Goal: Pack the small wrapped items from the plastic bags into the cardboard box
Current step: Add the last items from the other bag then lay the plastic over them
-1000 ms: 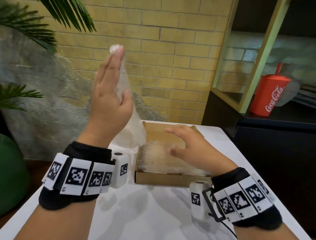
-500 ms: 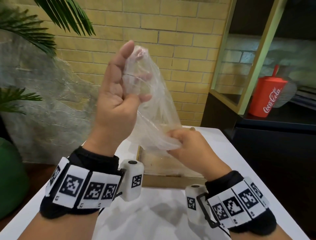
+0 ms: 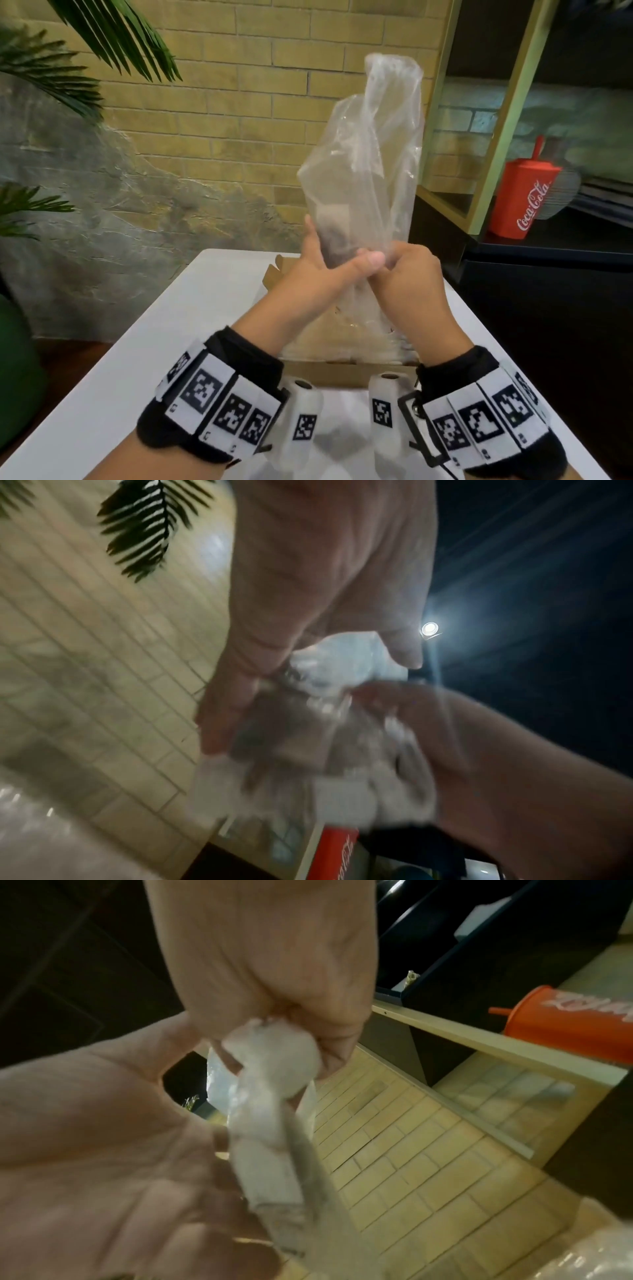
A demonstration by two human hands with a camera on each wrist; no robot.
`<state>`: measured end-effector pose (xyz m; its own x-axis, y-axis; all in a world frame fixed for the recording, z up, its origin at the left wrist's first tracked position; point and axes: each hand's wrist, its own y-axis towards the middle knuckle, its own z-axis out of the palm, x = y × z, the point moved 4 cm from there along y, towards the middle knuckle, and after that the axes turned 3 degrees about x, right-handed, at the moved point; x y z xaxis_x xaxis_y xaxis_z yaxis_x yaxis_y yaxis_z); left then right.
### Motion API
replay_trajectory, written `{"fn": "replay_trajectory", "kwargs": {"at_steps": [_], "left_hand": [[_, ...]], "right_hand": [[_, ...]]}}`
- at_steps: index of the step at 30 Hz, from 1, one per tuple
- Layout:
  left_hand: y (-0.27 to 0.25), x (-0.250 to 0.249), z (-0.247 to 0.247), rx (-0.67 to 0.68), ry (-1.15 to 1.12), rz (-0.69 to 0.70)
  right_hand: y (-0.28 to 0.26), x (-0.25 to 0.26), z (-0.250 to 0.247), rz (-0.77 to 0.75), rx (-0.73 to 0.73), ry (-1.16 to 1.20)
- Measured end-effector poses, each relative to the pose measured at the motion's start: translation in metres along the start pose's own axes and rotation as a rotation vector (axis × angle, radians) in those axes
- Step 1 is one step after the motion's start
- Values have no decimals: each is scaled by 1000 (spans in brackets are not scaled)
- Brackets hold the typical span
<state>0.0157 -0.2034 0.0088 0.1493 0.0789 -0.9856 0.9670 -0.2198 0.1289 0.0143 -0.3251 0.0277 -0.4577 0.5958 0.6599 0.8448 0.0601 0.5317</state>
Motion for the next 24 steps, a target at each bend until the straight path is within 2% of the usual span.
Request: {"fn": "replay_trajectory", "kwargs": {"at_steps": [2, 3, 5, 8, 10, 14, 16, 18, 21, 24], "left_hand": [[2, 3, 5, 82, -127, 23], [2, 2, 4, 117, -163, 43], [1, 0, 1, 156, -195, 68], [0, -3, -2, 219, -197, 104], [0, -4, -2, 225, -215, 129], [-4, -5, 6, 289, -295, 174], [-5, -4, 9, 299, -310, 168], [0, 1, 8, 236, -344, 126], [7, 9, -1, 60, -409, 48], [11, 11, -8, -33, -428, 31]], "right_hand": [[1, 8, 8, -41, 167, 133], [2, 10, 12, -9, 255, 166], [1, 9, 14, 98, 369, 327], [-9, 12, 8, 51, 491, 591], [-9, 12, 5, 44, 457, 542], [1, 7, 6, -12, 316, 93], [1, 6, 7, -26, 259, 51], [1, 1, 9, -8, 209, 19], [3, -3, 5, -2, 104, -57], [6, -12, -4, 55, -2, -29]]}}
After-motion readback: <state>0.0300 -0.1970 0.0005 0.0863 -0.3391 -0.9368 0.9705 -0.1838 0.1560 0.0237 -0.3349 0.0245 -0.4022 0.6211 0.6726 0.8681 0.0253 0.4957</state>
